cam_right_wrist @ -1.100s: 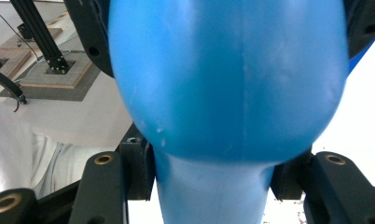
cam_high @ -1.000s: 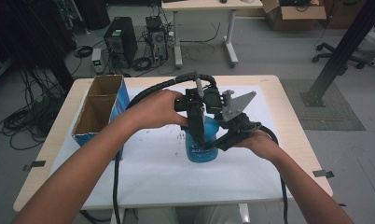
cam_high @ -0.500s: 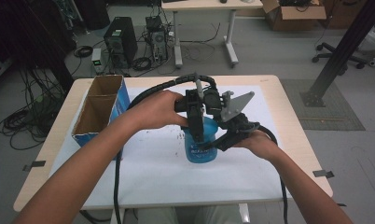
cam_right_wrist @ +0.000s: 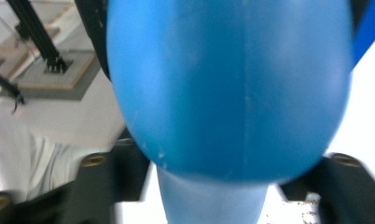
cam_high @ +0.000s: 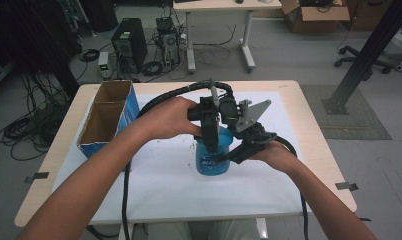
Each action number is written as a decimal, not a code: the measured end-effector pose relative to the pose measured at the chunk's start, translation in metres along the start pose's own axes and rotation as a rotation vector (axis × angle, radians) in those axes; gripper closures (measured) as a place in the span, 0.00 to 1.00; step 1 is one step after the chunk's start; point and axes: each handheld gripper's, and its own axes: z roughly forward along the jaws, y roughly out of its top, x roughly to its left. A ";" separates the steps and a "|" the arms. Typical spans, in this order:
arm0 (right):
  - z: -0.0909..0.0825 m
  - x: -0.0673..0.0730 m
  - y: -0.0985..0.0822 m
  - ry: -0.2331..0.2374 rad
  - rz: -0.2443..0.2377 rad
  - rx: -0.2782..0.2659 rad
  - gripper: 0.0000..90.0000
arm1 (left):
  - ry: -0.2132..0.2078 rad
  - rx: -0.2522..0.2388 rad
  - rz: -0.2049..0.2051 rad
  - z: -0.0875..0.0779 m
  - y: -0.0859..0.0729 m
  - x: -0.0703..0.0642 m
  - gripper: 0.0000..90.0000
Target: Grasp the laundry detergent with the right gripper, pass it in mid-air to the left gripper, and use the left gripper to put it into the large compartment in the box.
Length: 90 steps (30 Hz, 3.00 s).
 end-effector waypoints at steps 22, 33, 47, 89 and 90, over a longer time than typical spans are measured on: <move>-0.083 -0.003 -0.022 -0.296 0.129 0.177 0.03 | 0.088 0.012 -0.310 -0.041 -0.038 0.030 0.42; -0.109 -0.004 -0.029 -0.368 0.150 0.271 0.03 | 0.150 0.002 -0.515 -0.065 -0.067 0.053 0.42; -0.136 0.000 -0.040 -0.445 0.195 0.360 0.03 | 0.219 -0.021 -0.751 -0.099 -0.104 0.070 0.42; -0.143 0.013 -0.060 -0.460 0.220 0.461 0.02 | 0.283 0.004 -1.242 -0.127 -0.196 0.072 0.42; -0.143 0.013 -0.060 -0.461 0.220 0.462 0.02 | 0.285 0.005 -1.251 -0.128 -0.198 0.072 0.42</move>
